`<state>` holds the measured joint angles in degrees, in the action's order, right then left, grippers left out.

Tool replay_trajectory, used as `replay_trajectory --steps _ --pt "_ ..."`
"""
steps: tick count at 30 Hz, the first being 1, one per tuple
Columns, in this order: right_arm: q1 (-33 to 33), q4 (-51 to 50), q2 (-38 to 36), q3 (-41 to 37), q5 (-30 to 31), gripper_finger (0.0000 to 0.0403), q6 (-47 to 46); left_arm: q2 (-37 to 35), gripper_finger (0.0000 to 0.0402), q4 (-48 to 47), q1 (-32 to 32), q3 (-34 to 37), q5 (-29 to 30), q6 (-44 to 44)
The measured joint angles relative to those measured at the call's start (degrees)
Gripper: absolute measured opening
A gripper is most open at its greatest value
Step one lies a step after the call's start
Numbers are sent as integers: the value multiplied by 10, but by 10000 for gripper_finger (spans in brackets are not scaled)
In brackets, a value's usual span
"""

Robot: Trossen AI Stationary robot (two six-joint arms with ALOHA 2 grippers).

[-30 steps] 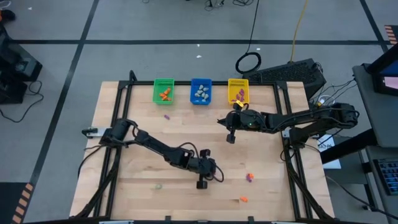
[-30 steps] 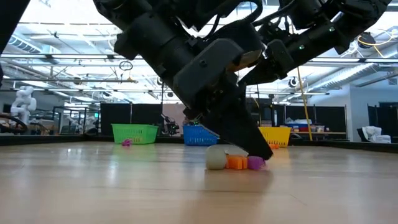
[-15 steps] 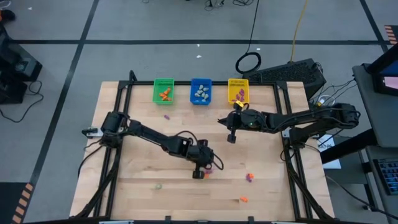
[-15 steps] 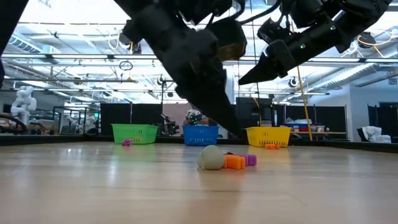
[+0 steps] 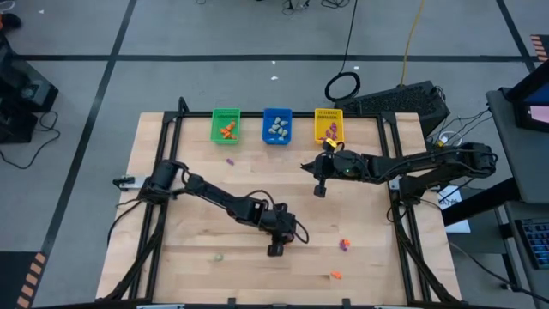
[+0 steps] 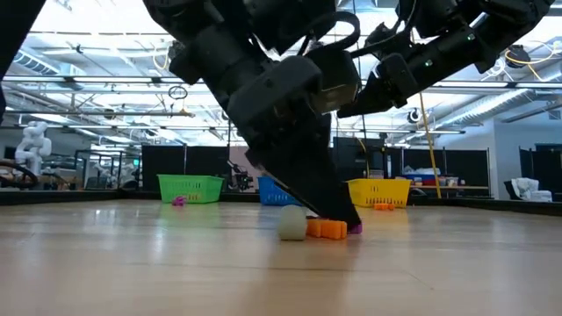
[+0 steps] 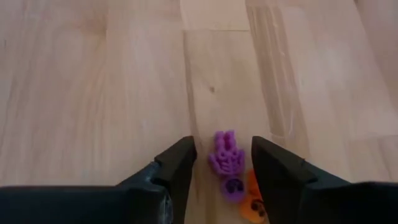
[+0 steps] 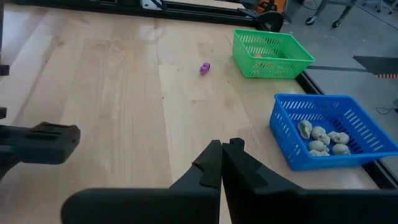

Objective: Sort Halloween decoration
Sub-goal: Put the purple skeleton toy into the yellow bin

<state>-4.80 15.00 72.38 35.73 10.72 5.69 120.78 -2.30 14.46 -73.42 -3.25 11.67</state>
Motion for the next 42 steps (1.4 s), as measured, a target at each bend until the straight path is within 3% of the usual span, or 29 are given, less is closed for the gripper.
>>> replay_trajectory --steps 5,12,15,23,32,37,42 --pt "0 -3 0 0 0 0 0 8 133 9 -4 -1 5 -2" --pt "0 -3 0 0 0 0 0 8 16 9 -14 -2 5 -35" --pt "0 -3 0 0 0 0 0 4 16 8 -21 -1 3 -47" --pt "0 -16 -26 0 21 0 6 -41 3 10 -68 2 79 -66" --pt "-19 -92 -135 -1 101 0 10 -43 2 190 -150 29 79 -59" --pt "-39 -113 -186 -1 107 0 10 -42 1 284 -209 25 82 -45" --pt "-56 -122 -215 -1 107 0 17 -35 1 316 -253 0 84 -47"
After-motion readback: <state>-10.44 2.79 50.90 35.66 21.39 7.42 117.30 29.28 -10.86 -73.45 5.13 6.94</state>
